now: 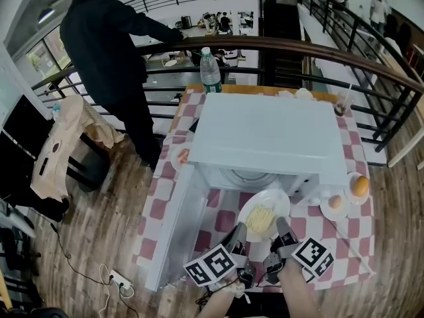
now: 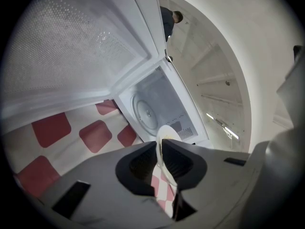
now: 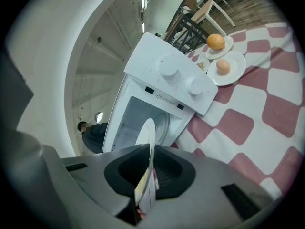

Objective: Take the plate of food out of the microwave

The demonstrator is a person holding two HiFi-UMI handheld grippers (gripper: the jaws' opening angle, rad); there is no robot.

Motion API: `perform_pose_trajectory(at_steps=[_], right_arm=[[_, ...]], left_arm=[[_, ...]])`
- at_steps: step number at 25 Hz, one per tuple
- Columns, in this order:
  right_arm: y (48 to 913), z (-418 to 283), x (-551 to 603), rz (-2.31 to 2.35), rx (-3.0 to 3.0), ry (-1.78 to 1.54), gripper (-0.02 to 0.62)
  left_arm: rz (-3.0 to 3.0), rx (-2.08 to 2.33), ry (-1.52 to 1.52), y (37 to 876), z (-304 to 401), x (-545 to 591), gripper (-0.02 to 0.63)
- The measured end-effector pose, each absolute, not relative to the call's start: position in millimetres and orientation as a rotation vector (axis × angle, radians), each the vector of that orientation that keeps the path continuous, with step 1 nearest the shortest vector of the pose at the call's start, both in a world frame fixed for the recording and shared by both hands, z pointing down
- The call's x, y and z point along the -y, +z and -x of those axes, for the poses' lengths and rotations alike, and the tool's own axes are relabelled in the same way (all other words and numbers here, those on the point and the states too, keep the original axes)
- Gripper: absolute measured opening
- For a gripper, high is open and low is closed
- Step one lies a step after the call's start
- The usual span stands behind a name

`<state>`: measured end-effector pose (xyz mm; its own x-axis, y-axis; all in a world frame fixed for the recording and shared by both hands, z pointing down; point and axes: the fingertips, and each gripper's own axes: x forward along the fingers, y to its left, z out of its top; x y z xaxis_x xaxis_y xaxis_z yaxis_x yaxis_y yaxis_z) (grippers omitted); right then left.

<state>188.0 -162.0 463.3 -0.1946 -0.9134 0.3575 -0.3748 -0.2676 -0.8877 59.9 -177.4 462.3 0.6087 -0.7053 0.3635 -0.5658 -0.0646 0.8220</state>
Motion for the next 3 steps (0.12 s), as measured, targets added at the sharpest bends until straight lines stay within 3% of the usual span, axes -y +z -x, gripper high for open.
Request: perform_pose_trajectory(at_steps=[3], right_arm=[[465.1, -187.8, 159.5, 1.611, -1.490, -1.490, 0.026]], left_arm=[[-1.738, 1.048, -0.155, 463.2, -59.1, 176.6, 0.051]])
